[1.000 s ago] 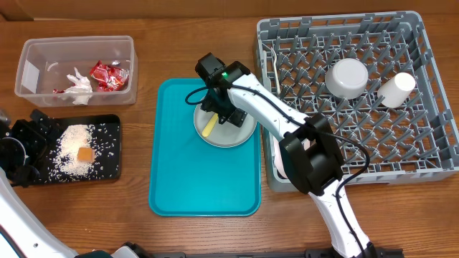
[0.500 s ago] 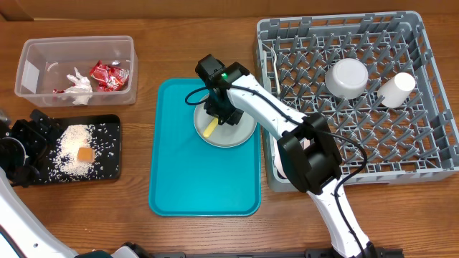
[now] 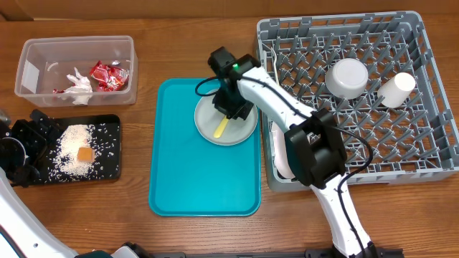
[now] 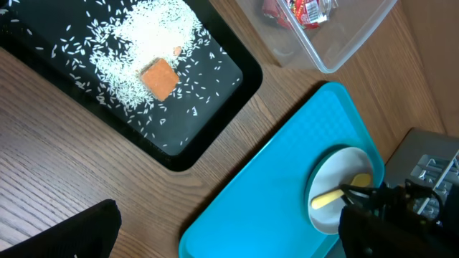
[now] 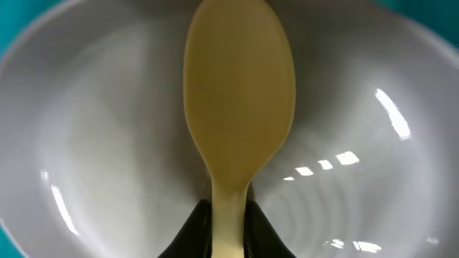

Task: Sort waste into correct bins and load items into the dishwasher rack
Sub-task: 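Move the right gripper down and grasp the yellow spoon, then carry the yellow spoon to the rack's left edge and release it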

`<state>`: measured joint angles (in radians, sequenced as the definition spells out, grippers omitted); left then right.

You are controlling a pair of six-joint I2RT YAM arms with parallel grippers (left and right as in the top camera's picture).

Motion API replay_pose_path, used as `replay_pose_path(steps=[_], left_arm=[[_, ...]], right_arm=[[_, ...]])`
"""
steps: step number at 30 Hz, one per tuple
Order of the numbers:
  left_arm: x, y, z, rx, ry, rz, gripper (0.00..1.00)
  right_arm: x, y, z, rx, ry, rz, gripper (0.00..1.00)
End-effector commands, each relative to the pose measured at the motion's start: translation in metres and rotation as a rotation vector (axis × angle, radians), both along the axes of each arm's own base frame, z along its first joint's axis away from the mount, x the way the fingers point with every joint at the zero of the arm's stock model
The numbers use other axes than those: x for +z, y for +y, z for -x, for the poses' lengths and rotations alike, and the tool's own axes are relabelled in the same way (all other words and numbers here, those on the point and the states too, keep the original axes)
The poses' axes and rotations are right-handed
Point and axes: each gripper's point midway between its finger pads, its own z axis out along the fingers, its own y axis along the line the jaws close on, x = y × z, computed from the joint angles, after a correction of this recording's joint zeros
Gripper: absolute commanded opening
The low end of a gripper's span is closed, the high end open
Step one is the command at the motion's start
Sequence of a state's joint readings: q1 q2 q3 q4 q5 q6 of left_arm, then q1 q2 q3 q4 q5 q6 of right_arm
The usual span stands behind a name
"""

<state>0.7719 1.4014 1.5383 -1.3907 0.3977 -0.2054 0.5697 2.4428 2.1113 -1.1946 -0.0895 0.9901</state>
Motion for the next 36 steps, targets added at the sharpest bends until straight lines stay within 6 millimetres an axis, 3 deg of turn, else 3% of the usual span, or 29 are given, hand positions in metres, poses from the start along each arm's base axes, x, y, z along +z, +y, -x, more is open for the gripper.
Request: replay_pose_path(steps=[1, 6, 12, 15, 19, 23, 25, 31, 36], left_arm=[[0.000, -0.005, -0.002, -0.034, -0.010, 0.003, 1.00], [0.000, -0.005, -0.002, -0.034, -0.010, 0.003, 1.00], [0.000, -0.005, -0.002, -0.034, -0.010, 0.003, 1.00], [0.000, -0.005, -0.002, -0.034, -0.010, 0.003, 1.00], [0.000, -0.005, -0.002, -0.034, -0.010, 0.003, 1.00], [0.000, -0.005, -0.002, -0.034, -0.010, 0.003, 1.00], [0.000, -0.005, -0.002, -0.034, -0.010, 0.003, 1.00], [0.000, -0.005, -0.002, -0.034, -0.010, 0.003, 1.00], [0.000, -0.005, -0.002, -0.034, -0.010, 0.003, 1.00]], right_arm=[[0.013, 0.000, -0.015, 0.025, -0.035, -0.027, 0.06], [0.049, 0.000, -0.026, 0.074, -0.097, -0.053, 0.04], [0.140, -0.010, -0.051, 0.143, -0.276, -0.108, 0.04], [0.185, -0.034, -0.068, 0.184, -0.397, -0.090, 0.05], [0.225, -0.094, -0.094, 0.216, -0.545, 0.076, 0.06], [0.230, -0.126, -0.110, 0.360, -0.592, 0.152, 0.06], [0.227, -0.133, -0.116, 0.414, -0.598, 0.179, 0.06], [0.212, -0.139, -0.125, 0.475, -0.592, 0.206, 0.08], [0.182, -0.138, -0.129, 0.482, -0.545, 0.208, 0.08]])
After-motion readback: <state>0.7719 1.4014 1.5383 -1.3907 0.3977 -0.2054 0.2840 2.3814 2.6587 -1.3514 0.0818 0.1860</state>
